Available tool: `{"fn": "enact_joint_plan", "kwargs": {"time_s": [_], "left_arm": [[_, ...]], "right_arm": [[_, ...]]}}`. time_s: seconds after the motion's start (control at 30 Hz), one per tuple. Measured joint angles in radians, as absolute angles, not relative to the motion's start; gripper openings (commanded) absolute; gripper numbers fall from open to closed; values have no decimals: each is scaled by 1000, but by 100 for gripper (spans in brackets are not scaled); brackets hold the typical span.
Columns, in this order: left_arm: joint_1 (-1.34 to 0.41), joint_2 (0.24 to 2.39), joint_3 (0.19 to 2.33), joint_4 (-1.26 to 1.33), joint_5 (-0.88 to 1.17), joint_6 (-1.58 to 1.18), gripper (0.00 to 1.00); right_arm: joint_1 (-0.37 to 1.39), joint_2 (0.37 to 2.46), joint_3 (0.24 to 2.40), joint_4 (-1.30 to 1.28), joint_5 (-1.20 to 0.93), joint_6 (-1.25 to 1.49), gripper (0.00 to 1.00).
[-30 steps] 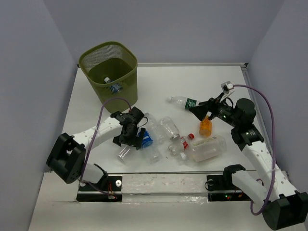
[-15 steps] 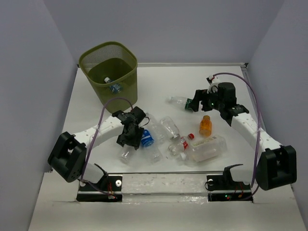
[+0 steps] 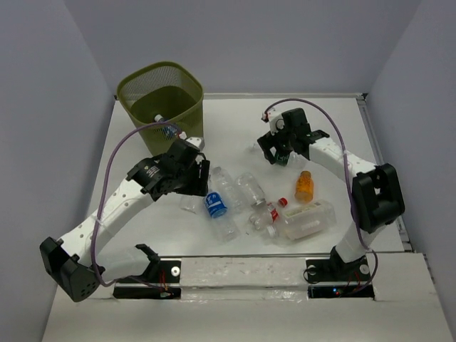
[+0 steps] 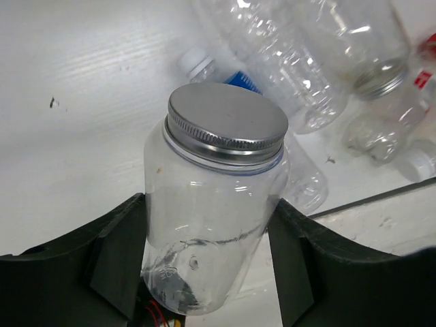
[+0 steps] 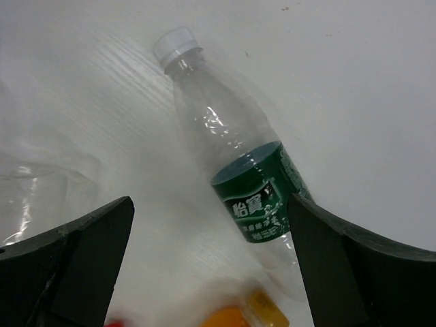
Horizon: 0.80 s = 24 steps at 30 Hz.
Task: Put the plastic bottles in the bin
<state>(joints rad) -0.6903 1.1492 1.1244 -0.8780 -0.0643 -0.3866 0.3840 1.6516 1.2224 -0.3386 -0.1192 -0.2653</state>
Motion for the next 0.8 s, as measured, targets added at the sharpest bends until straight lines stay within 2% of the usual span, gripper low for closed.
{"fn": "enact_joint_plan", "kwargs": {"time_s": [0.1,0.27,0.33,0.37,0.4,0.47,0.63,0.8], "left_arm": [[-690,1113,1162,-823,-69,-392,38],[-690,1052,1168,-639,-55,-410,38],[-690,1054,1201,-580,-66,-411,38],[-690,1059,1219,-556,-76,-410,38],[-690,1067,1249,-517,-91,-409,38],[-690,1086,1308,-443,-118,-406,38],[-673,1156,1492,-295,-263,-370,41],[-599,1219,1595,-188,-386,-331,43]], "right_arm": [[388,1778,1318,-364,-79,-333,99],[388,1951,1437,-406,-42,-400,84],[388,2020,1496,-434,-15,-423,71],[388,2041,1514,-436,-7,-429,69],[388,2048,1528,-437,-2,-434,59],[388,2076,1560,-436,9,-450,51],[388,2041,1567,-432,31,-449,48],[394,1876,1523,-385,37,-416,48]]}}
